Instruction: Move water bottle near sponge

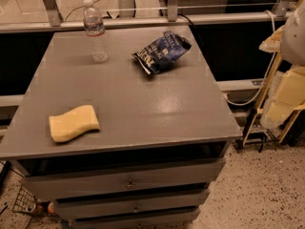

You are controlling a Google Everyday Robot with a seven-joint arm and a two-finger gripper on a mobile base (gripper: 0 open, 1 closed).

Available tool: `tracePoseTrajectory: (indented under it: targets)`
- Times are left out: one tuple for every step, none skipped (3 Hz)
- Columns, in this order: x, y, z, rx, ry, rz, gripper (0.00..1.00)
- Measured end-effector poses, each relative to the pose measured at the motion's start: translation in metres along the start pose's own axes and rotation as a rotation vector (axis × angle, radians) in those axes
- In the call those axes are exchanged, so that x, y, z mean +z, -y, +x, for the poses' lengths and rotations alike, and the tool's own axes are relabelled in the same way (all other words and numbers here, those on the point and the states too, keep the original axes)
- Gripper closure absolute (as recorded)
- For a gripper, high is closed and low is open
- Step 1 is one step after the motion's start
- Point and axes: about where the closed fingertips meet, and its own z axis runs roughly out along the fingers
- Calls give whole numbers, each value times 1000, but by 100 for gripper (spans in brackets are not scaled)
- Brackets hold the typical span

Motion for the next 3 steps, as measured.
tracePoseTrajectory:
  targets:
    - [0, 0, 0, 0, 0, 0, 0]
    - [13, 23, -3, 22, 80, 32, 0]
    - [43, 100, -36, 77, 331, 110, 0]
